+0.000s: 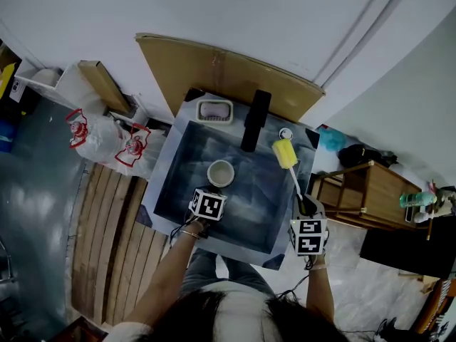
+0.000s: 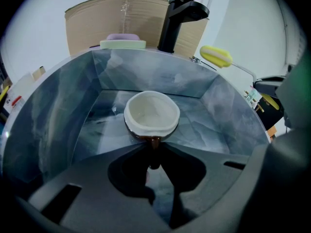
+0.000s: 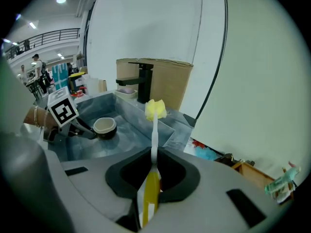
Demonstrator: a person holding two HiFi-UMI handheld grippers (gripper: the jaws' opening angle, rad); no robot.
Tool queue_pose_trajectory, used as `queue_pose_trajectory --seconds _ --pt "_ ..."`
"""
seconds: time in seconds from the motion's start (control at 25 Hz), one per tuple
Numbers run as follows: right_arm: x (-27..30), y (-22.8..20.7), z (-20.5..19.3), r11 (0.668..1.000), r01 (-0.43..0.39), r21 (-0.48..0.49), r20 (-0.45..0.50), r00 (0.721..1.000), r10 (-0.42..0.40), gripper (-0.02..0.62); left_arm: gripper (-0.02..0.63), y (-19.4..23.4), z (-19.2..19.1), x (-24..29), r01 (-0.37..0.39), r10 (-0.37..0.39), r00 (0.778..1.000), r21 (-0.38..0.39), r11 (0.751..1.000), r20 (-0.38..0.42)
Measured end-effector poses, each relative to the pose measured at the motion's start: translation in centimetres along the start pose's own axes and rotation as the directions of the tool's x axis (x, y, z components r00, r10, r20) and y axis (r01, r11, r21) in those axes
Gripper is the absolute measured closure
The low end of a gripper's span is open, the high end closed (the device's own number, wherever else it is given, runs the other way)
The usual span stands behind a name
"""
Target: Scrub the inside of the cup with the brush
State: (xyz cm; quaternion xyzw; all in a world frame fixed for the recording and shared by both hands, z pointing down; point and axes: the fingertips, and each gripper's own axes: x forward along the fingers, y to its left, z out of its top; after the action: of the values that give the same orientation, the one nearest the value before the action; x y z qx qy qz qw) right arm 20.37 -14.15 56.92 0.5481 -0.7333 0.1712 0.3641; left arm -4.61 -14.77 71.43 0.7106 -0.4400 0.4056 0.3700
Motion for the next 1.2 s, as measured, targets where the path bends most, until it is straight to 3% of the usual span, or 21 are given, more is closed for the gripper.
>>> queue_pose_trajectory --seconds 0.56,0.96,1.2 --pt "-0.2 5.1 0.5 0.978 -0.133 -0.158 -0.063 0.990 0.125 0.538 0.537 -0.1 0.0 -0.1 0.003 -0.003 1.000 0.000 1.000 0.002" --pt "0.1 8.6 1.0 0.925 -0.246 -0.288 -0.148 0.966 0.211 0.538 0.537 -0.1 0.0 -0.1 0.005 -0.005 1.000 -0.001 1.000 0.003" --pt "0.2 10.4 1.2 0.874 -0.345 -0.342 -0.231 0.932 0.278 0.538 0.537 -0.2 0.0 -0.1 0.006 -0.006 1.000 0.000 1.000 0.001"
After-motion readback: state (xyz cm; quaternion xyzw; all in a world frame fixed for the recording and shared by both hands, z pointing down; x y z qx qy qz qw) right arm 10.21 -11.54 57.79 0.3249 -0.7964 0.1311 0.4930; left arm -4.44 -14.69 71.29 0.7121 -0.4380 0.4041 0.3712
